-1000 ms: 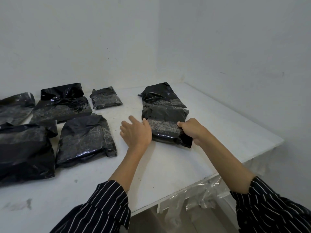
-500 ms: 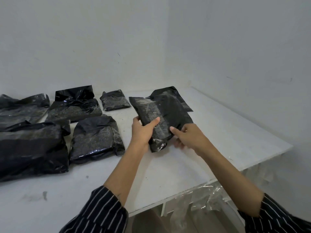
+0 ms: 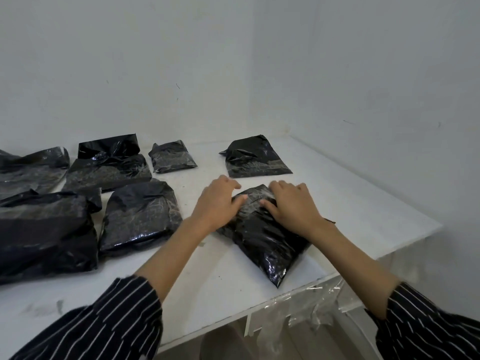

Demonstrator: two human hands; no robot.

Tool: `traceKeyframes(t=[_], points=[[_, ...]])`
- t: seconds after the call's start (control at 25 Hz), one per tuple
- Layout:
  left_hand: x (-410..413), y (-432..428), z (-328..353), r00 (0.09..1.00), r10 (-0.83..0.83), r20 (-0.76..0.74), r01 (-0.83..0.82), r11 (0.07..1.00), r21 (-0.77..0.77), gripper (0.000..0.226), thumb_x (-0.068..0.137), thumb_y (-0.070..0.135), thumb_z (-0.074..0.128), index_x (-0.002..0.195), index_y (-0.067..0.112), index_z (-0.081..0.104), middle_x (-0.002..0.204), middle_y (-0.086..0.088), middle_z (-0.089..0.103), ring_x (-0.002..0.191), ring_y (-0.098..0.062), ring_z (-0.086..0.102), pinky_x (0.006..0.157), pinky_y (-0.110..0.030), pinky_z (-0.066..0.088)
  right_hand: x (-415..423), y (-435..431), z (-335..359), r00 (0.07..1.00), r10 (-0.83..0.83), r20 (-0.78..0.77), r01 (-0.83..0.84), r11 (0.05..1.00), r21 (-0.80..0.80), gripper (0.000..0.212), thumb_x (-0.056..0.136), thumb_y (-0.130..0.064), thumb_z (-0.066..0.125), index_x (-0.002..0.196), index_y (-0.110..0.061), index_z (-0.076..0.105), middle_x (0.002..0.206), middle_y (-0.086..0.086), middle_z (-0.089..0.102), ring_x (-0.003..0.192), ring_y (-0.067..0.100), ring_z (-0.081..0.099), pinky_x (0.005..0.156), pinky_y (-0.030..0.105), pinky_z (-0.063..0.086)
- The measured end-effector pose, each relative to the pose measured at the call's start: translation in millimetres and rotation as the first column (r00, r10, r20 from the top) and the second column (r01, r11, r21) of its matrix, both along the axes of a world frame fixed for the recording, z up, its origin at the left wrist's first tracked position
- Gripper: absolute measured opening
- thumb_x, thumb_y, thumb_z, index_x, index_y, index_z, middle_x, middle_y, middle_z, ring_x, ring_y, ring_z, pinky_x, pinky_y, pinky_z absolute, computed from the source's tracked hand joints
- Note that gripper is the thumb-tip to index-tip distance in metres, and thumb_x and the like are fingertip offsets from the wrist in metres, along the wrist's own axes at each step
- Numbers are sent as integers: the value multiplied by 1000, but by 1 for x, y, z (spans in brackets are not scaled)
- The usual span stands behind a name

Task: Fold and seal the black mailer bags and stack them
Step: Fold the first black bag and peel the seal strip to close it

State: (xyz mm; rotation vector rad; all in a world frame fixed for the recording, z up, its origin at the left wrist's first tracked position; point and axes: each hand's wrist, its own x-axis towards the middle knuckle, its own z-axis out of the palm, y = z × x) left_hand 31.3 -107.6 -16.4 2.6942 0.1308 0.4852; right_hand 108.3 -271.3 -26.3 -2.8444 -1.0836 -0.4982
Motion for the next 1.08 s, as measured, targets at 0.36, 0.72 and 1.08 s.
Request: traceKeyframes(t=[0.36,0.72,1.08], points=[[-30,-24,-36,943,213,-257,-197,976,88,78,88,69,19,151,27,-1,154,-25,2,144,-37,-2,117,-46,2,12,-5,-5,902,-192,-387,230,972,52,56,95,-58,32,94,-7,56,102,14,59,103,33,53,82,38,40],[-14,-6,-39,987,158,-25,-157,987,12,92,72,84,25,148,34,15,117,-9,34,108,-25,33,96,-34,28,38,-47,35,222,297,-929,282,892,353,66,72,-34,75,130,-19,47,127,9,60,114,25,61,102,40,46],[81,-4,12,948,194,251,-211,976,44,93,74,82,19,150,28,13,114,-13,35,101,-26,33,91,-34,28,104,-77,50,327,701,-634,592,371,715,52,43,-35,92,87,-19,72,91,4,68,77,14,68,69,26,58]])
